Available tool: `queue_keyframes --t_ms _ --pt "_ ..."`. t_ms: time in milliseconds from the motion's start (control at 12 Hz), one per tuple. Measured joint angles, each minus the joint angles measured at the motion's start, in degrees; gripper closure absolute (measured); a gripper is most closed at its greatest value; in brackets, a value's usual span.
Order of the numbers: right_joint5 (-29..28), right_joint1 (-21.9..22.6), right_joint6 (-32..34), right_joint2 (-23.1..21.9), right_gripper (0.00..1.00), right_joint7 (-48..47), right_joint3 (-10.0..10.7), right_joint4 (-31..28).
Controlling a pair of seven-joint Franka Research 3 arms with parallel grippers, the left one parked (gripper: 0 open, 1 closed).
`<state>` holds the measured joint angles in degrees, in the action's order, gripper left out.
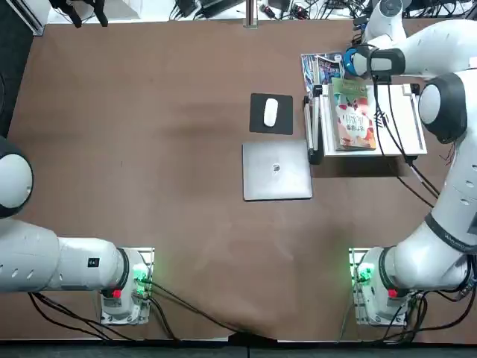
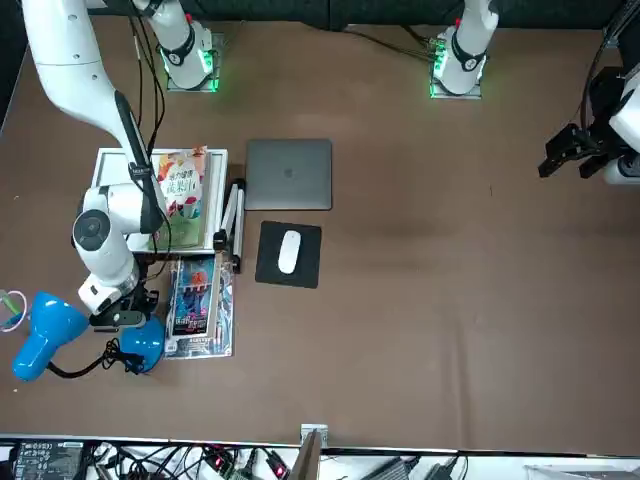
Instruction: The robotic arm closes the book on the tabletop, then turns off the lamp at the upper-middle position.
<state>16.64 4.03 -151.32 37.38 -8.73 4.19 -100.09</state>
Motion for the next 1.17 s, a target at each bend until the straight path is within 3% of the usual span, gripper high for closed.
queue_keyframes --t_ms 1167 --pt "0.2 0.0 -0.7 0.6 0.98 0.0 0.0 0.0"
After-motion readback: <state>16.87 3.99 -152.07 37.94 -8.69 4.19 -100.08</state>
